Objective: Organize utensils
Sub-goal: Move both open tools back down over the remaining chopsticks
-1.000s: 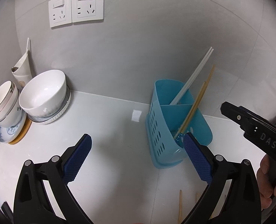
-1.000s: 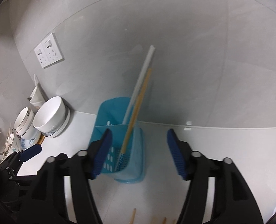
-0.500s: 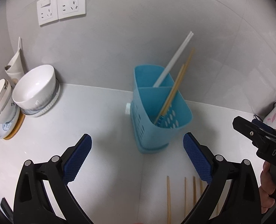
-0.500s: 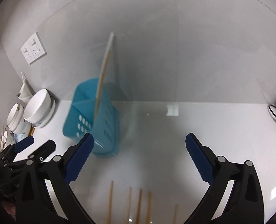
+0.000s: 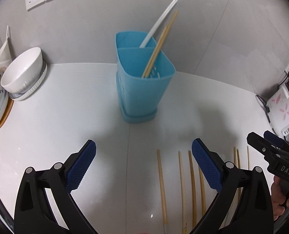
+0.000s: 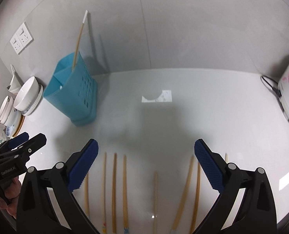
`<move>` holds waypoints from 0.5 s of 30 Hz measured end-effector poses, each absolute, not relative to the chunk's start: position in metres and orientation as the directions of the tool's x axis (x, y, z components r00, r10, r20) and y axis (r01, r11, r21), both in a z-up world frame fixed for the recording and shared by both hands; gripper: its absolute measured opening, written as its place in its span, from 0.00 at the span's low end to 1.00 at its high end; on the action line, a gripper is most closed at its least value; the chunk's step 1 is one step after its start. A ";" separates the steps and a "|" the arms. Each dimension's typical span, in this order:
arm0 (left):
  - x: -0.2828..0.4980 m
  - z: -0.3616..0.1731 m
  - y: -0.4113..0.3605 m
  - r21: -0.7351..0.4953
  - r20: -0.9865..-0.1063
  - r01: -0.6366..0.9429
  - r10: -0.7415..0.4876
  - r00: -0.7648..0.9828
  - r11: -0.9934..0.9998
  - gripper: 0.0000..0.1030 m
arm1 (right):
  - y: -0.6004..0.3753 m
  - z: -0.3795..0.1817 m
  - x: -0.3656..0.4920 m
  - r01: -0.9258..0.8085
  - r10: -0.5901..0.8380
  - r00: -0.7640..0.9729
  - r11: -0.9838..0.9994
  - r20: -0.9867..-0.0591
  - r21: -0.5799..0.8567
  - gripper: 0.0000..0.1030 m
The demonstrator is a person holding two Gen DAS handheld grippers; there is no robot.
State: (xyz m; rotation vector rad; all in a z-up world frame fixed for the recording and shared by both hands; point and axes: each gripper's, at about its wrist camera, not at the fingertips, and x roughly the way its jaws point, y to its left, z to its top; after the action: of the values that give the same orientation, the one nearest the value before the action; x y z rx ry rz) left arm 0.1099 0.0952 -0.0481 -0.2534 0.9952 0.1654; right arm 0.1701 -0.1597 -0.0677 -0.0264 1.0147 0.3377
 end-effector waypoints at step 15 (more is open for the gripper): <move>0.086 -0.109 0.074 -0.090 -0.935 -0.267 0.011 0.355 0.959 0.94 | -0.176 -0.121 0.131 -0.281 0.161 0.326 0.957 -0.932 0.068 0.87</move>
State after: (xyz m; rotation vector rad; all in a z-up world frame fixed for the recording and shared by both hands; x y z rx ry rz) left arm 0.0856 0.0744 -0.1095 -0.2437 1.1972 0.1821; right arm 0.1312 -0.1756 -0.1209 -0.1131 1.2051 0.2906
